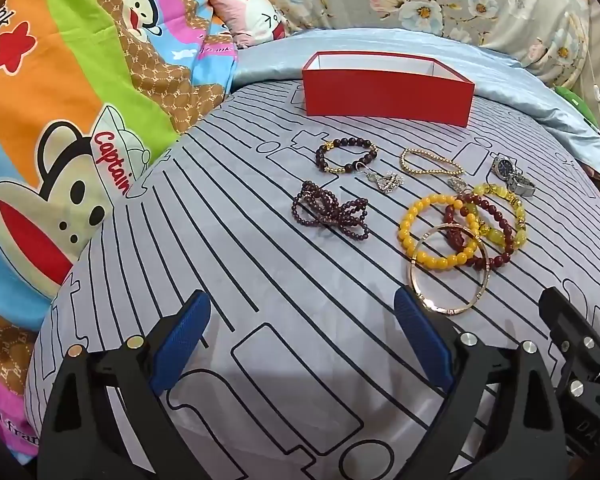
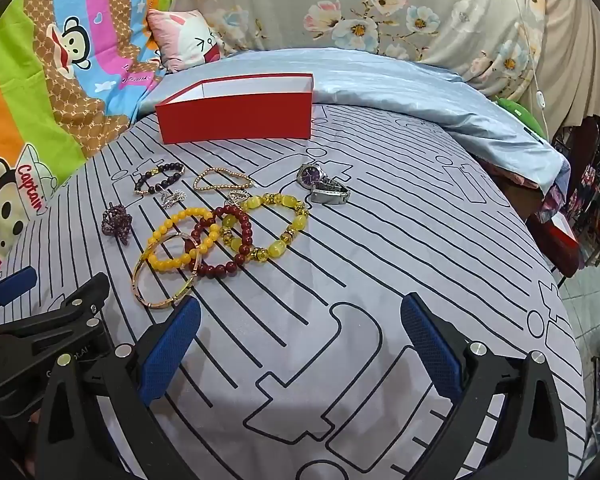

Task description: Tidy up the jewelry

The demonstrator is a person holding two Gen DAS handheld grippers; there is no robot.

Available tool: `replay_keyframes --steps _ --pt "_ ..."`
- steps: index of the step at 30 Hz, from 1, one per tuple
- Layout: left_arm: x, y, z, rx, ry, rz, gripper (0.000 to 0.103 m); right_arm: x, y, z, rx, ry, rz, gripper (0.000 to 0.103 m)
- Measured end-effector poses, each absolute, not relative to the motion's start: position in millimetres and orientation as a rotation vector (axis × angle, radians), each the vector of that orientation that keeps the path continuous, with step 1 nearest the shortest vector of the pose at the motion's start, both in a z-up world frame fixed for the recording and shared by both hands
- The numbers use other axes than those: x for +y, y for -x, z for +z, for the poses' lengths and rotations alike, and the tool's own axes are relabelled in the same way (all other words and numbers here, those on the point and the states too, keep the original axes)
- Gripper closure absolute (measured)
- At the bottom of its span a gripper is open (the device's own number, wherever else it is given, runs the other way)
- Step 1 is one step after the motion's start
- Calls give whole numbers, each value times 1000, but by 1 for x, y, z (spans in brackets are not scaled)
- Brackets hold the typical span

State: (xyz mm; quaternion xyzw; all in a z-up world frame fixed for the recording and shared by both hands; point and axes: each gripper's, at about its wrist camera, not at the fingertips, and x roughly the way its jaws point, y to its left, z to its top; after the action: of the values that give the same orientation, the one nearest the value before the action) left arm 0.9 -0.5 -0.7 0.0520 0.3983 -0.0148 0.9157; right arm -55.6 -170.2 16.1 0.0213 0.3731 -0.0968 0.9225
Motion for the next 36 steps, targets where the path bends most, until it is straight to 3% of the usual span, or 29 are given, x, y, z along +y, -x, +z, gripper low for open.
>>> replay_keyframes --steps 36 --pt "-6 0 0 802 -122 -47 14 -169 56 15 767 -39 -204 7"
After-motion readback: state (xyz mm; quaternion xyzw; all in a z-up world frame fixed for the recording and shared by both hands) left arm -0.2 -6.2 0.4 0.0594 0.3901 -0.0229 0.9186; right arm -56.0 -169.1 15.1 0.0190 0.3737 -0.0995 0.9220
